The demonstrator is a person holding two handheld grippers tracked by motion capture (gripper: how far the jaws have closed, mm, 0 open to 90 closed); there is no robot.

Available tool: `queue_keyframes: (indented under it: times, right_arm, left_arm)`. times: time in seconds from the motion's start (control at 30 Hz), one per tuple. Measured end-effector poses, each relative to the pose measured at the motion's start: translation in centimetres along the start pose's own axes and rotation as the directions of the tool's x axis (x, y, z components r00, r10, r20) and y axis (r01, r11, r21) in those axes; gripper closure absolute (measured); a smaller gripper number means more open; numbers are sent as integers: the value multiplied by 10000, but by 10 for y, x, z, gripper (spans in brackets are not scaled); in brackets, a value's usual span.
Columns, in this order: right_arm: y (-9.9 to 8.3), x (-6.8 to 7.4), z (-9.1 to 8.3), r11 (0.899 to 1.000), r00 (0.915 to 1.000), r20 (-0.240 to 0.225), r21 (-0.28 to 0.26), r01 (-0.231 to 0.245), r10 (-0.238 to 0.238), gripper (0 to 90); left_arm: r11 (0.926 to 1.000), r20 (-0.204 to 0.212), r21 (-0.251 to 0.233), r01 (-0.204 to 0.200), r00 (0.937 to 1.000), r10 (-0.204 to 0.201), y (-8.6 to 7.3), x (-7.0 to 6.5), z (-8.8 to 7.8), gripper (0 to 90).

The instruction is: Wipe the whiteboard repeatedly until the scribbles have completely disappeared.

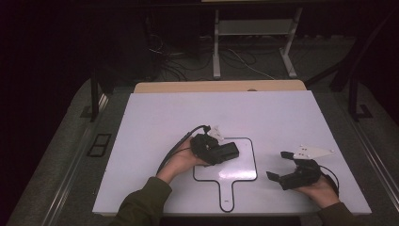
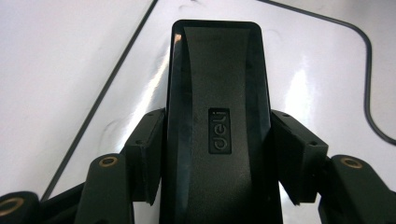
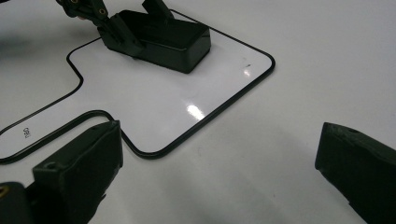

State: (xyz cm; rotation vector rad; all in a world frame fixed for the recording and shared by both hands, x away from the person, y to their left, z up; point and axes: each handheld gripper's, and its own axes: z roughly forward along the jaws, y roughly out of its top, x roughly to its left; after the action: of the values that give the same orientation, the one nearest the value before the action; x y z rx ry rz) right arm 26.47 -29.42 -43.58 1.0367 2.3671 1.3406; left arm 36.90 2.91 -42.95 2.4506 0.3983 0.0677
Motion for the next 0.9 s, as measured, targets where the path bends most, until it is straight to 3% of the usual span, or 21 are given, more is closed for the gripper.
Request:
queue_keyframes:
  times: [0.17,0.23,0.4,0.47,0.53,0.6,0.63,0.83,0.9]
  right_arm:
    - [0,0,0,10000,10000,6,-1,-4,4,0]
    - [0,0,0,10000,10000,8,8,-36,36,0]
    - [0,0,1,10000,10000,-16,15,-18,18,0]
    - [0,-1,1,10000,10000,-19,-3,-4,4,0]
    - [0,0,1,10000,10000,-15,18,-23,23,0]
    - [0,0,1,10000,10000,-14,25,-13,13,0]
    - [0,0,1,10000,10000,-8,25,-4,4,0]
    - [0,-1,2,10000,10000,-39,37,13,-13,0]
    - [0,-1,2,10000,10000,-43,40,12,-12,0]
  left_arm:
    - [9973,-428,-176,710,9965,-717,1,22,1,399]
    - [9985,-422,-117,535,9977,-539,5,19,4,399]
    - [9999,103,17,-138,9999,138,22,-4,17,399]
    - [9997,130,56,-223,9997,222,28,-3,22,399]
    - [9990,-96,232,-379,9992,381,35,4,26,399]
    - [9994,-349,303,-150,9993,160,42,11,30,398]
    - [9995,-499,236,198,9986,-186,46,13,33,398]
    - [9989,-540,469,-56,9985,82,72,16,52,398]
    - [9989,-518,455,79,9986,-56,79,12,58,398]
